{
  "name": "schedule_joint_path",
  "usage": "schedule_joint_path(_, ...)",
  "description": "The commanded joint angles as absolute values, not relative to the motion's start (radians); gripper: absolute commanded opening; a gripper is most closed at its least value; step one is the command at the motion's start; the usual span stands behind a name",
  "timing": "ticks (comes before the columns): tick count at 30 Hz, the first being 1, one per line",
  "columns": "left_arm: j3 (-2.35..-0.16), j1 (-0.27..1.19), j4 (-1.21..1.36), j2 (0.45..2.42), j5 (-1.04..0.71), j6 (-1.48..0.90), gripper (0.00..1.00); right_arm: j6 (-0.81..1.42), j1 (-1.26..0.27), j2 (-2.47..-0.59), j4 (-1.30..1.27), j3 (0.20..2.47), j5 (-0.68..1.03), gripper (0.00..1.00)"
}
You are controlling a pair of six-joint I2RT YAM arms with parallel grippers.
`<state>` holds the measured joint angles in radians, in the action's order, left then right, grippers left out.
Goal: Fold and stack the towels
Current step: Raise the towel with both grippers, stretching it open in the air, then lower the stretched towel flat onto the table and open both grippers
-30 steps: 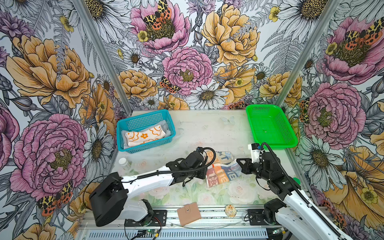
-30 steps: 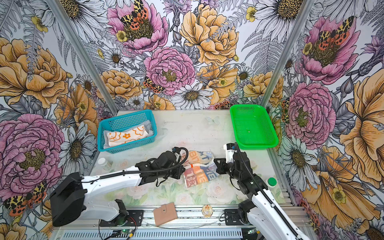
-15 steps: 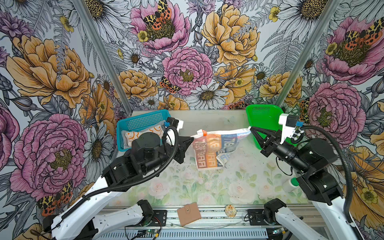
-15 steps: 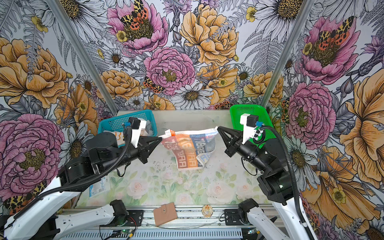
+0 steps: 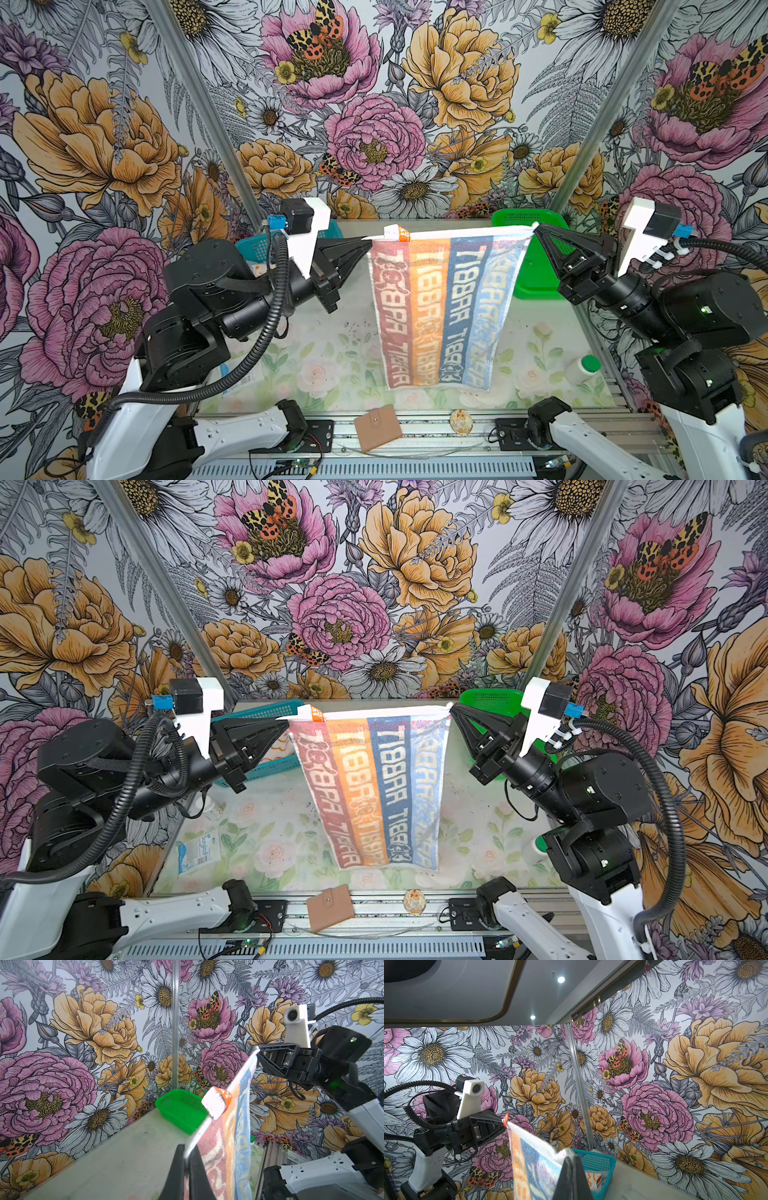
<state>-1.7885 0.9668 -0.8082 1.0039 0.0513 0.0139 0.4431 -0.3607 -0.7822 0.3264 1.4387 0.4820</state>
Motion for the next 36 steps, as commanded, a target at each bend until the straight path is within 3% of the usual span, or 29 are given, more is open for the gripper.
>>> schedule_joint_path(1,-1.752,0.968,-0.833,1.0,0.154,0.047,0.0,0.423,-0.359,-0.753,0.318,1.379,0.41,0.0)
schedule_joint_path(5,-1.627,0.908,-0.81,1.023,0.257,-0.005,0.0,0.381,-0.359,-0.727,0.315,1.221,0.33,0.0)
schedule_joint_path(11,-1.325,0.647,-0.572,1.067,0.067,-0.16,0.0,0.275,-0.358,-0.762,0.224,0.985,0.197,0.0)
schedule_joint_path(17,-1.099,0.536,-0.195,1.209,0.004,-0.193,0.0,0.199,-0.314,-0.917,-0.148,0.738,0.19,0.0)
schedule_joint_path(21,-1.119,0.462,-0.113,1.395,-0.054,-0.204,0.0,0.241,-0.251,-1.125,-0.386,0.667,0.263,0.0)
schedule_joint_path(26,-1.182,0.424,-0.069,1.596,-0.092,-0.171,0.0,0.225,-0.227,-1.368,-0.494,0.716,0.308,0.0)
schedule_joint_path(31,-1.297,0.415,-0.169,1.737,-0.037,-0.135,0.0,0.225,-0.222,-1.564,-0.37,0.912,0.387,0.0)
schedule_joint_path(32,-1.315,0.422,-0.209,1.748,0.023,-0.135,0.0,0.233,-0.226,-1.611,-0.301,0.979,0.412,0.02)
schedule_joint_path(34,-1.341,0.442,-0.281,1.755,0.16,-0.14,0.0,0.255,-0.238,-1.689,-0.204,1.092,0.465,0.3)
schedule_joint_path(36,-1.36,0.47,-0.355,1.763,0.324,-0.141,0.0,0.295,-0.26,-1.76,-0.129,1.183,0.494,0.41)
